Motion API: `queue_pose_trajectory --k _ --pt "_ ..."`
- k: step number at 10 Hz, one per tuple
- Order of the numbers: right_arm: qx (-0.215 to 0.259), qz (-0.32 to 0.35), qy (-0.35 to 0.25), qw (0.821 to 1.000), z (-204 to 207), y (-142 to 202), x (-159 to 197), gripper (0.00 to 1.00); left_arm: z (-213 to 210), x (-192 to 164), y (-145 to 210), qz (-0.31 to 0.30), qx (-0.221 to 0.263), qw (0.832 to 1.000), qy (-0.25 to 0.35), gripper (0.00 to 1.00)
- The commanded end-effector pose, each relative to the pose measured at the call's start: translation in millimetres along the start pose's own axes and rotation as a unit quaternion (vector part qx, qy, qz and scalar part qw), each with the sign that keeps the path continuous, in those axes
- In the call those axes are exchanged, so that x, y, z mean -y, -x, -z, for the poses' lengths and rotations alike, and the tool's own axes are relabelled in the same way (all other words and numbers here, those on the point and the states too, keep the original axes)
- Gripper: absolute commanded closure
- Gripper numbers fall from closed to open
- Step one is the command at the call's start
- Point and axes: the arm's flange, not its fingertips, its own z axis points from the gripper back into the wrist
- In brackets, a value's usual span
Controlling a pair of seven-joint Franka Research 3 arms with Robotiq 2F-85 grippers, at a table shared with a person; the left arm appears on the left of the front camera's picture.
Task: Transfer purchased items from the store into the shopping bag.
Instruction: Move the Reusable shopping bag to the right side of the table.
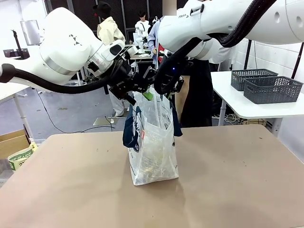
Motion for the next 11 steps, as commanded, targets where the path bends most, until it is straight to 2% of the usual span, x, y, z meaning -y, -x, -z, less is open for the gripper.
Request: queue_pose_trajectory --k 1,3,7,8,9,11 --pt "0.005 -0.007 -0.021 1.0 2 6 8 0.0 -4 -2 6 -0.016 0.001 1.0 -0.019 0.0" --pt "0.005 -0.037 -0.023 0.999 0 8 8 0.0 -6 -9 8 -0.027 0.001 0.999 -0.026 0.0" --pt "-0.043 -0.101 0.064 0.992 0 8 -3 0.0 -10 -17 12 -0.04 0.0 0.999 -0.033 0.0" --pt "-0.05 -0.11 0.061 0.991 4 8 -2 0.0 -9 -17 11 -0.04 0.0 0.999 -0.032 0.0" --pt "-0.04 -0.144 0.055 0.987 9 9 0 0.11 -8 -17 12 -0.039 -0.001 0.999 -0.031 0.0" --pt "-0.044 -0.135 0.078 0.987 15 10 -6 0.51 -7 -17 12 -0.036 -0.004 0.999 -0.03 0.0"
